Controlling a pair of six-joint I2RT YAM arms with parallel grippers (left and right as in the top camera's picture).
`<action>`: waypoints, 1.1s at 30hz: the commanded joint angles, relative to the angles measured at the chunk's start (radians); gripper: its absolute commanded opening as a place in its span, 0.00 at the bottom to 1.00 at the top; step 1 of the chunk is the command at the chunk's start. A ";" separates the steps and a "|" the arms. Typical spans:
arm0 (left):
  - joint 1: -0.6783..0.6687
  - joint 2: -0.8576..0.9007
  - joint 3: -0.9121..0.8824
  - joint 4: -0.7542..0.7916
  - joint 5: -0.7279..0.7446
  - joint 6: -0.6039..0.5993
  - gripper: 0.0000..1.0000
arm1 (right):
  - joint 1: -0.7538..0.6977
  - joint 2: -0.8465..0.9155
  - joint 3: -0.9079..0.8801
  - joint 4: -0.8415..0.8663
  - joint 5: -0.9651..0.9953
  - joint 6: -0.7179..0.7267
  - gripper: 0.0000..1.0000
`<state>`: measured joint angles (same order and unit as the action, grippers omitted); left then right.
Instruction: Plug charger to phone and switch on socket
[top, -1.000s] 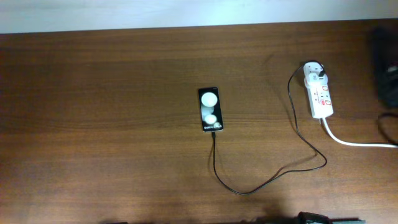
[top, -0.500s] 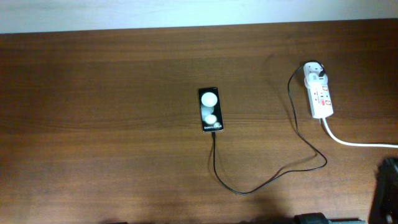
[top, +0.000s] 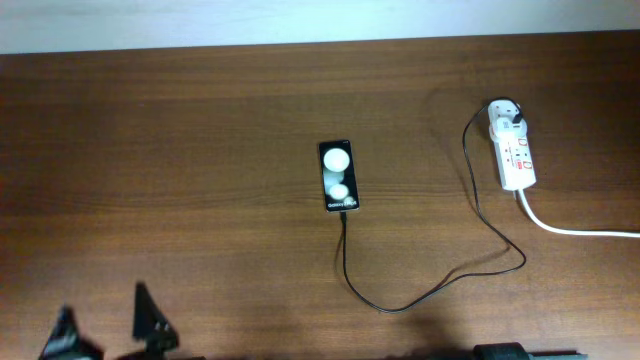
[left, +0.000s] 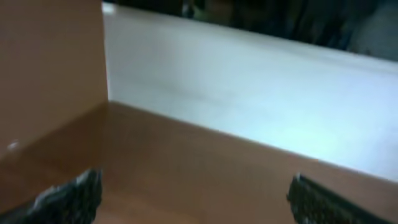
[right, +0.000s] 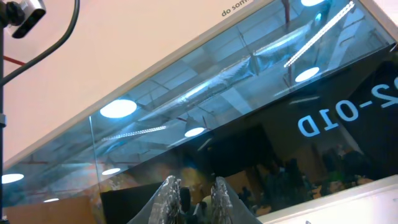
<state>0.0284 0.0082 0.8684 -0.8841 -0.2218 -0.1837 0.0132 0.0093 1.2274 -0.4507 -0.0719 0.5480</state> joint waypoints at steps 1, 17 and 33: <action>-0.001 -0.001 -0.162 0.127 0.024 -0.010 0.99 | -0.007 -0.004 0.000 0.002 -0.011 -0.006 0.21; -0.001 -0.001 -0.838 0.809 0.087 -0.010 0.99 | -0.007 -0.004 0.000 0.002 -0.079 -0.006 0.24; -0.001 0.000 -0.859 0.816 0.084 -0.009 0.99 | -0.007 -0.004 0.000 0.003 -0.079 -0.005 0.24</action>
<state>0.0284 0.0109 0.0177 -0.0734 -0.1528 -0.1841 0.0124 0.0093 1.2266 -0.4511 -0.1329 0.5453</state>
